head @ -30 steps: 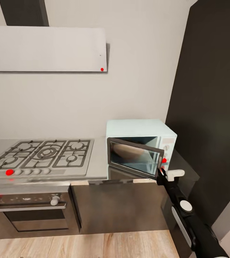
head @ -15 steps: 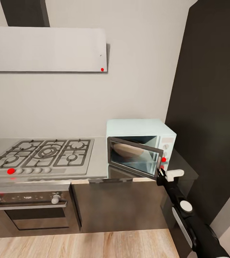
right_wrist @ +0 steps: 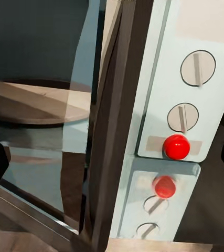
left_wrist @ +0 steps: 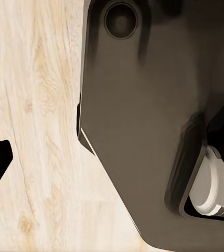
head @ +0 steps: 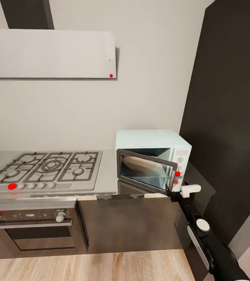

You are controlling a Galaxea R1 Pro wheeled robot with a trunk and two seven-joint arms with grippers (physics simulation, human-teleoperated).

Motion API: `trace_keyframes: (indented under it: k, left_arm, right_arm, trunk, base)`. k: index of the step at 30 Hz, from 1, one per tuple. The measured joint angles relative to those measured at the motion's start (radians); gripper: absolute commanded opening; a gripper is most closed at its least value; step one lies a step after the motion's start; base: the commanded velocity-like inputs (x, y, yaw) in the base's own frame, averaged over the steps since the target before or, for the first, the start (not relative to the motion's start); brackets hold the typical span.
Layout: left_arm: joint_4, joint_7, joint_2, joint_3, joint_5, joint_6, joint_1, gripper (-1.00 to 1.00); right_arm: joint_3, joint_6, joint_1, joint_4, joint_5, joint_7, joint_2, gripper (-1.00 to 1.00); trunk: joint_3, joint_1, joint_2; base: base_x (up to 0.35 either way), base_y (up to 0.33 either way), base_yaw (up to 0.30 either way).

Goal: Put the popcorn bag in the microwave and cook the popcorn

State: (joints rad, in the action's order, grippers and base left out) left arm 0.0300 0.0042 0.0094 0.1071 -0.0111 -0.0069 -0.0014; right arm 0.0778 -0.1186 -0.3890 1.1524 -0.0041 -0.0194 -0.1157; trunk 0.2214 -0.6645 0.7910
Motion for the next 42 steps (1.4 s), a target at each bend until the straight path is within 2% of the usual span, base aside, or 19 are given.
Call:
trace_keyframes:
  k: [13, 18, 29, 35, 39, 42]
  left_arm:
    - [0.000, 0.000, 0.000, 0.000, 0.000, 0.000, 0.000, 1.00]
    - [0.000, 0.000, 0.000, 0.000, 0.000, 0.000, 0.000, 1.00]
    - [0.000, 0.000, 0.000, 0.000, 0.000, 0.000, 0.000, 1.00]
    - [0.000, 0.000, 0.000, 0.000, 0.000, 0.000, 0.000, 1.00]
    - [0.000, 0.000, 0.000, 0.000, 0.000, 0.000, 0.000, 1.00]
    - [-0.001, 0.000, 0.000, 0.000, 0.000, 0.000, 0.000, 1.00]
  right_arm:
    - [0.000, 0.000, 0.000, 0.000, 0.000, 0.000, 0.000, 1.00]
    - [-0.001, 0.000, 0.000, 0.000, 0.000, -0.002, 0.000, 1.00]
    - [-0.008, 0.001, 0.000, 0.000, 0.000, -0.003, 0.000, 1.00]
    - [-0.009, 0.001, 0.000, 0.000, 0.000, -0.003, 0.000, 1.00]
    - [-0.054, 0.002, 0.000, 0.000, 0.000, -0.002, 0.000, 1.00]
    - [-0.063, 0.002, 0.000, 0.000, 0.000, -0.001, 0.000, 1.00]
  trunk:
    - [0.000, 0.000, 0.000]
    - [0.000, 0.000, 0.000]
    - [0.000, 0.000, 0.000]
    - [0.000, 0.001, 0.000]
    - [0.000, 0.001, 0.000]
    - [0.000, 0.000, 0.000]
  base:
    - [-0.157, -0.151, 0.000]
    - [-0.002, -0.168, 0.000]
    - [0.004, -0.006, 0.000]
    - [0.276, 0.000, 0.000]
    - [0.303, -0.135, 0.000]
    - [0.185, -0.160, 0.000]
